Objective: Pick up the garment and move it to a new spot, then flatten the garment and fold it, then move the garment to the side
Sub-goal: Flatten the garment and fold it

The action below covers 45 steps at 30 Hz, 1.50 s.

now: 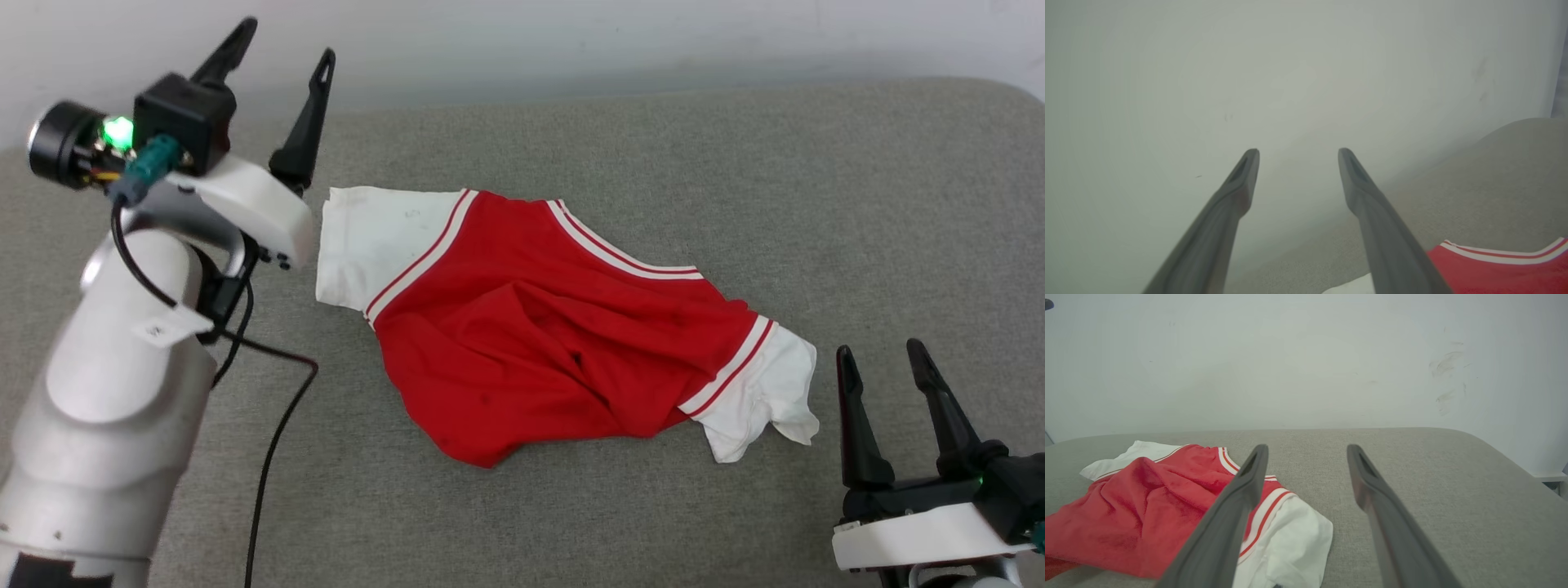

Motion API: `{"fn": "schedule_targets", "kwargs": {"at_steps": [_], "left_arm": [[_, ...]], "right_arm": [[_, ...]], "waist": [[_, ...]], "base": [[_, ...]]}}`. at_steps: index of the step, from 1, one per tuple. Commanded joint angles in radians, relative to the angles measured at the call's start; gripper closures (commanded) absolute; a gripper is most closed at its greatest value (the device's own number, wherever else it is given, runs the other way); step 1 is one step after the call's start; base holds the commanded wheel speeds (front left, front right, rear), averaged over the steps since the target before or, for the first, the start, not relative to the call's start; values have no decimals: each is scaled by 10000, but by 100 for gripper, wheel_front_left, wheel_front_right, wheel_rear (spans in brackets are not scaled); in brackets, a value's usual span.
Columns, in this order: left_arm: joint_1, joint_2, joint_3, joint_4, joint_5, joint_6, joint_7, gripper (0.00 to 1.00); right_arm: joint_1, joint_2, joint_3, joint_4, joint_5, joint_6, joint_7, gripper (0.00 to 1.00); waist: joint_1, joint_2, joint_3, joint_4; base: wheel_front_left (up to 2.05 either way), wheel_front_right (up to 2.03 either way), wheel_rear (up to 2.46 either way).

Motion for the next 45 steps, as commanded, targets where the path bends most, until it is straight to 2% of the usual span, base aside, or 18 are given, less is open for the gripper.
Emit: {"fn": "schedule_targets", "kwargs": {"at_steps": [1, 6, 14, 18, 19, 20, 30, 35, 36, 37, 38, 45], "left_arm": [[-550, 286, -343, 135, -338, 2, 229, 0], [-1991, 920, -1717, 852, -1736, 0, 1629, 0], [-3563, 1633, -3656, 2008, -4399, 0, 5354, 0], [-4008, 2028, -4373, 2426, -5165, -2, 6848, 0], [-4008, 2028, -4373, 2426, -5165, -2, 6848, 0], [-4055, 2156, -4756, 2553, -5505, -2, 7504, 0], [-3466, 2774, -6170, 2891, -6716, -2, 9531, 0], [-3189, 2976, -6599, 2873, -7209, -3, 9741, 0], [-3200, 2989, -6710, 2822, -7331, -3, 9581, 77], [-3200, 2989, -6710, 2822, -7331, -3, 9581, 77], [-3192, 2966, -6737, 2815, -7399, -3, 9512, 100], [-3522, 2859, -6647, 2274, -7645, -1, 8040, 100]], "right_arm": [[-184, 20, 6, -113, -107, -7, -26, 0], [-467, 20, -4, -330, -124, -7, -24, 0], [-846, 19, 26, -587, -128, -7, -24, 0], [-1028, 20, 16, -656, -118, -7, -24, 0], [-1028, 20, 16, -656, -118, -7, -24, 0], [-1111, 19, 26, -681, -91, -7, -25, 0], [-1338, 19, -27, -718, -1, -7, -24, 0], [-1427, 19, -56, -673, -11, -7, -25, 0], [-1485, 20, -49, -659, -40, -7, -24, 0], [-1485, 20, -49, -659, -40, -7, -24, 0], [-1521, 20, -47, -651, -51, -7, -24, 0], [-1337, 19, -67, -535, -70, -7, -25, 0]], "waist": [[-2, 0, 404, -227], [-2, 0, 1000, -429], [-2, 0, 1819, -697], [-2, 0, 2198, -822], [-2, 0, 2198, -822], [-2, 0, 2369, -896], [-2, 0, 2864, -1037], [-2, 0, 2934, -952], [-2, 0, 2935, -902], [-2, 0, 2935, -902], [-2, 0, 2926, -875], [-2, 0, 2494, -597]], "base": [[0, 0, 0], [0, 0, 0], [0, 0, 0], [0, 0, 0], [0, 0, 0], [0, 0, 0], [0, 0, 0], [0, 0, 0], [0, 0, 0], [0, 0, 0], [0, 0, 0], [0, 0, 0]]}}
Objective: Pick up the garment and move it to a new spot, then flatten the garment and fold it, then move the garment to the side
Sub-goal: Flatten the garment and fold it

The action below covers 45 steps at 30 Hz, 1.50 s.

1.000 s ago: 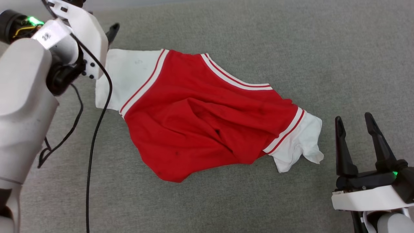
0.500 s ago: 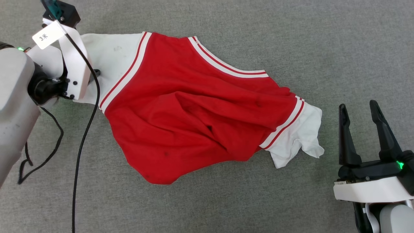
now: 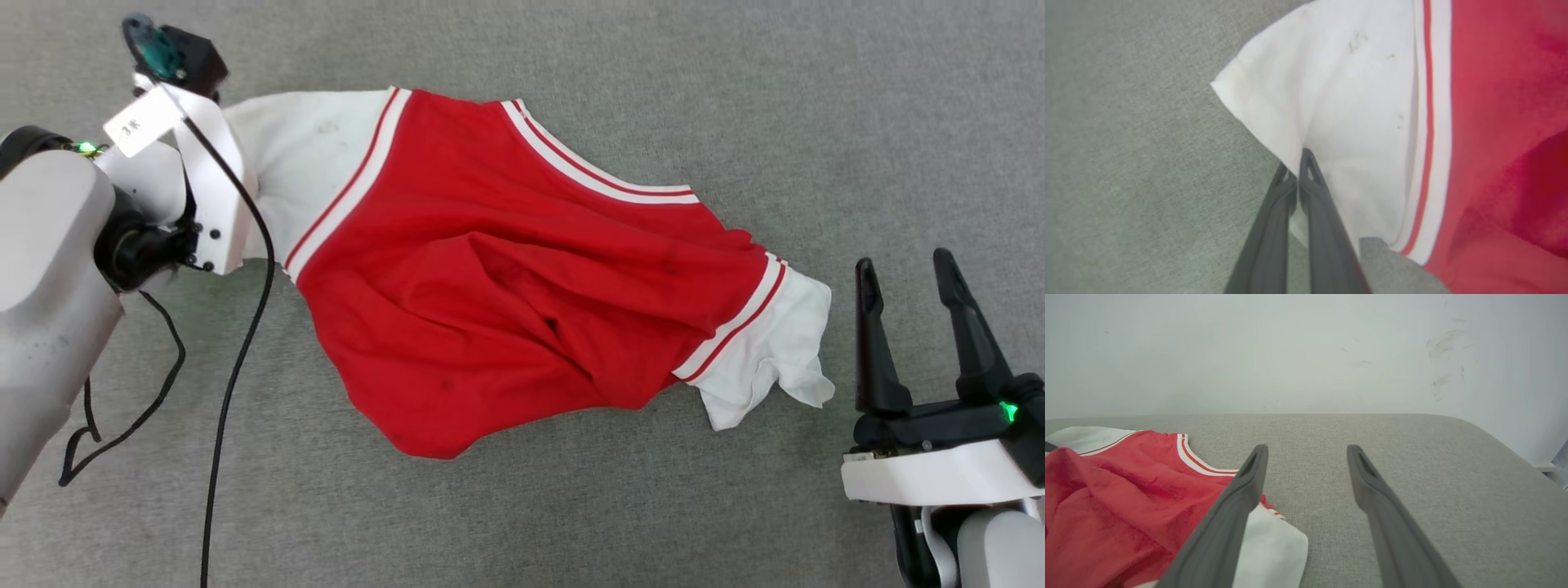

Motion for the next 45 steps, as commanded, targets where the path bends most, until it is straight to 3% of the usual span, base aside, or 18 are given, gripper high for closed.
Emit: {"fn": "schedule_targets", "kwargs": {"at_steps": [1, 7, 13, 20, 26, 31, 34, 35, 36, 37, 45], "left_arm": [[133, 14, -21, -120, 24, 1, -290, 100], [840, 186, 52, -725, 110, 5, -2053, 100], [2000, 576, 207, -1586, 39, 443, -3123, 100], [3634, 1377, 355, -2499, -472, 1178, -3514, 100], [4940, 1865, 427, -2362, -1084, 1623, -3616, 100], [5642, 1758, 351, -1624, -1478, 1620, -3602, 100], [5998, 1373, 267, -947, -1697, 1414, -3761, 100], [6009, 1290, 289, -853, -1677, 1401, -3888, 97], [5979, 1244, 310, -772, -1590, 1420, -4075, 44], [5935, 1216, 363, -693, -1520, 1501, -4336, 0], [6216, 652, 791, -466, -806, 2341, -7252, 0]], "right_arm": [[115, 21, 1, 47, 6, -7, -26, 0], [435, 22, -15, 228, 57, -7, -26, 0], [767, 21, -54, 348, -23, -7, -26, 0], [1121, 21, -167, 439, -65, -7, -27, 0], [1210, 21, -132, 500, -122, -7, -27, 0], [1184, 21, -136, 594, -216, -7, -26, 0], [1240, 21, -258, 706, -238, -7, -27, 0], [1244, 21, -294, 718, -243, -7, -26, 0], [1246, 21, -323, 728, -258, -7, -27, 0], [1235, 21, -365, 731, -283, -7, -26, 0], [962, 19, -822, 478, -744, -7, -27, 0]], "waist": [[-1, 0, -244, 126], [-1, 0, -1115, 493], [-1, 0, -1838, 879], [-1, 0, -2307, 1172], [-1, 0, -2385, 1191], [-1, 0, -2338, 1061], [-1, 0, -2412, 974], [-1, 0, -2462, 972], [-1, 0, -2522, 973], [-1, 0, -2590, 978], [-1, 0, -3151, 1127]], "base": [[0, 0, 0], [0, 0, 0], [0, 0, 0], [0, 0, 0], [0, 0, 0], [0, 0, 0], [0, 0, 0], [0, 0, 0], [0, 0, 0], [0, 0, 0], [0, 0, 0]]}}
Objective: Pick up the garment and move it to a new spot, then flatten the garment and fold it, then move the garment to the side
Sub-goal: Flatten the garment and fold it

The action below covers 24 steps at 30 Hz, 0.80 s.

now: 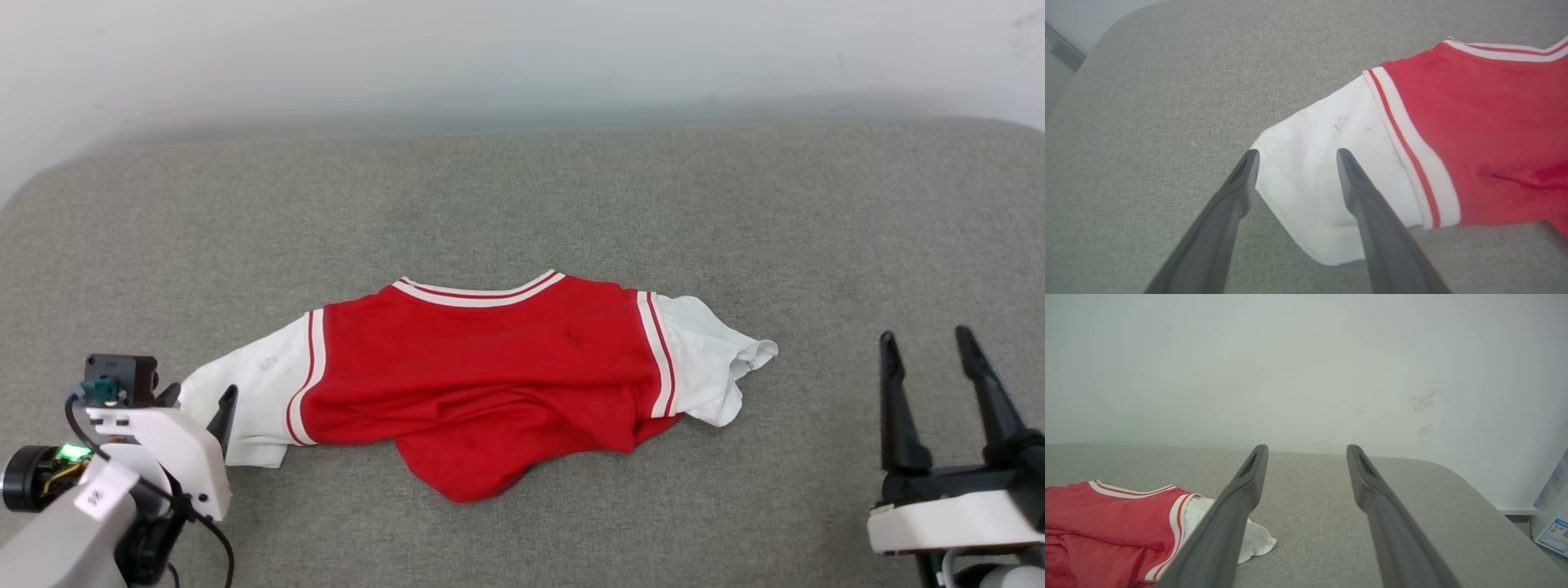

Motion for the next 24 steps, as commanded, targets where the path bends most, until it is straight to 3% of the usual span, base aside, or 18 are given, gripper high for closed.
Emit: {"fn": "schedule_targets", "kwargs": {"at_steps": [1, 4, 8, 15, 21, 22, 24], "left_arm": [[222, -131, 71, -25, 162, 181, -549, 0], [388, -276, 310, -161, 384, 619, -1483, 0], [713, -610, 980, -713, 764, 1327, -1900, 0], [2106, -1371, 3552, -3155, 3189, 2486, -1919, 0], [3306, -2440, 4967, -4700, 5207, 2694, -1920, 0], [3306, -2440, 4967, -4700, 5207, 2694, -1920, 0], [3573, -2848, 5320, -5094, 5790, 2670, -1921, 0]], "right_arm": [[-221, 17, -137, -116, -139, -7, -26, 0], [-459, -22, -286, -250, -231, -7, -26, 0], [-941, -800, -189, -357, -400, -10, -26, 0], [-2332, -2235, 91, -384, 282, -8, -26, 0], [-3716, -3724, 1348, 538, 1293, -8, 90, 0], [-3716, -3724, 1348, 538, 1293, -8, 90, 0], [-4294, -4259, 1987, 938, 1880, -8, 567, 0]], "waist": [[1, 0, -146, 81], [1, 0, -256, 150], [1, 0, -338, 281], [1, 0, -256, 515], [1, 0, -60, 772], [1, 0, -60, 772], [1, 0, 17, 865]], "base": [[0, 0, 0], [0, 0, 0], [0, 0, 0], [0, 0, 0], [0, 0, 0], [0, 0, 0], [0, 0, 0]]}}
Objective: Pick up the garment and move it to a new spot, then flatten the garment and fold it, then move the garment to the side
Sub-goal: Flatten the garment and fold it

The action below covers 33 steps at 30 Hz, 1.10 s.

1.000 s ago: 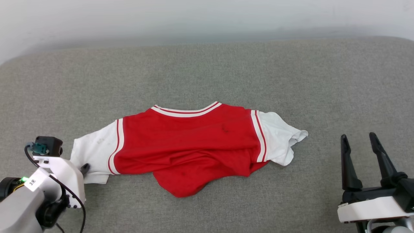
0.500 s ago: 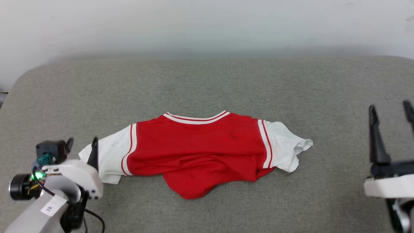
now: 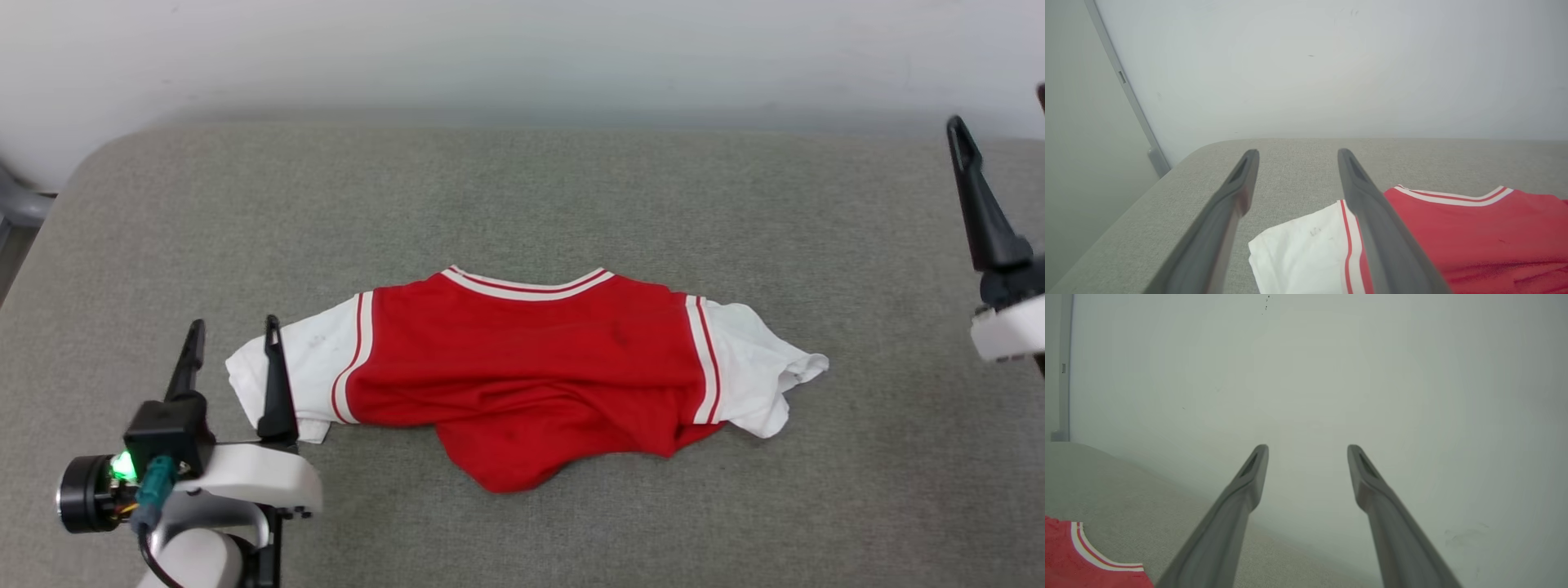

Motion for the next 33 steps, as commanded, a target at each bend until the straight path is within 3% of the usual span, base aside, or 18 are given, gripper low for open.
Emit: {"fn": "schedule_targets", "kwargs": {"at_steps": [1, 12, 18, 23, 33], "left_arm": [[127, -134, 88, -124, 204, -43, -23, 0], [673, -1678, 1171, -876, 1917, -1020, -24, 0], [499, -2233, 1594, -874, 2436, -1569, -24, 0], [319, -2667, 1766, -834, 2800, -1958, -25, 0], [182, -3260, 2063, -621, 3283, -2485, -25, 0]], "right_arm": [[-330, -208, 226, 88, 271, -10, 275, 0], [-2378, -3237, 4584, 404, 4187, -12, 6744, 0], [-3063, -3712, 5803, 747, 5625, -10, 9263, 0], [-3453, -3579, 6620, 1315, 5620, -10, 9768, 0], [-3202, -3184, 8676, 3204, 5831, -4, 9166, 0]], "waist": [[0, -1, 93, 92], [0, -1, 750, 643], [0, -1, 1239, 995], [0, -1, 1660, 1301], [0, -1, 2045, 1549]], "base": [[0, 0, 0], [0, 0, 0], [0, 0, 0], [0, 0, 0], [0, 0, 0]]}}
